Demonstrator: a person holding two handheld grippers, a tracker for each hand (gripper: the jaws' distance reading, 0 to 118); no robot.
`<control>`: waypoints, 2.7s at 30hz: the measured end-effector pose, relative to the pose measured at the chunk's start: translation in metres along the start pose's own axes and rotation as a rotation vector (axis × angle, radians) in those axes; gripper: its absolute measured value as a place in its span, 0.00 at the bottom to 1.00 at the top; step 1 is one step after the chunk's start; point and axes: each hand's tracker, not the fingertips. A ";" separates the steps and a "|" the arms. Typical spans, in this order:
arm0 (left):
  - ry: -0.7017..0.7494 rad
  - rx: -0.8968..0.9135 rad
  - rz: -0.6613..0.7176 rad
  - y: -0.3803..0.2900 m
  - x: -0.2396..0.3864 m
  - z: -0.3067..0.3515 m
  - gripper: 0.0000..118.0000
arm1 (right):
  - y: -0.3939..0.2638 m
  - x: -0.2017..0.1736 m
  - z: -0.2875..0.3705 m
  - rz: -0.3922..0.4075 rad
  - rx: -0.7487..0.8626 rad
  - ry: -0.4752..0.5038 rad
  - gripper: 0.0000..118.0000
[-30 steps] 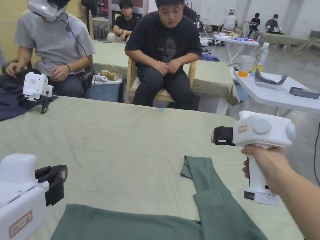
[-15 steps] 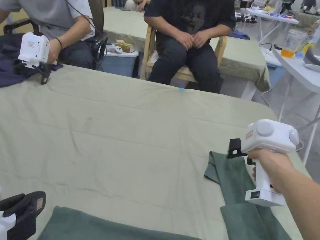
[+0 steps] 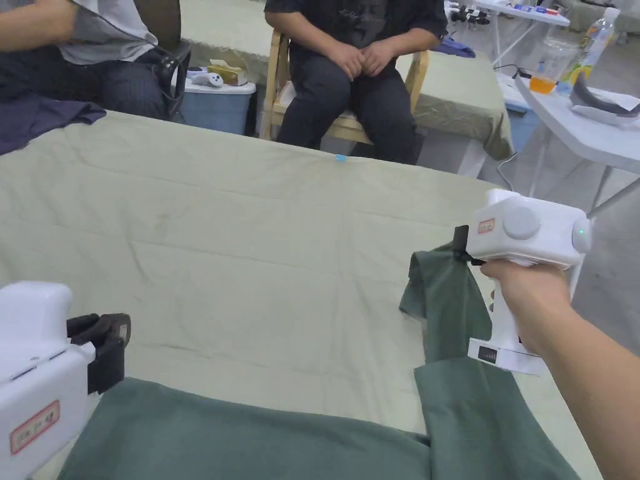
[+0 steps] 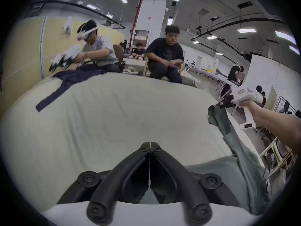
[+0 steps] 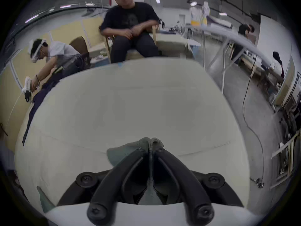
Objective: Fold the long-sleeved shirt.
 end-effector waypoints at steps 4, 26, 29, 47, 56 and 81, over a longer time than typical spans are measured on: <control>-0.016 0.055 -0.013 0.023 0.021 0.035 0.03 | -0.012 -0.005 0.085 0.013 0.073 0.025 0.14; -0.005 0.067 -0.069 -0.062 0.083 0.198 0.03 | -0.425 -0.005 0.339 0.129 -0.056 0.058 0.14; -0.008 0.026 -0.085 -0.085 0.083 0.200 0.03 | -0.474 -0.003 0.325 0.086 -0.164 0.075 0.14; 0.046 0.218 -0.106 0.036 0.109 0.198 0.03 | -0.186 -0.064 0.408 0.158 0.507 -0.156 1.00; 0.061 0.238 -0.123 0.027 0.098 0.192 0.03 | -0.218 -0.048 0.362 0.029 0.447 -0.081 0.08; 0.160 -0.337 -0.219 -0.040 -0.051 -0.096 0.94 | -0.202 -0.026 0.210 0.101 0.210 -0.025 0.08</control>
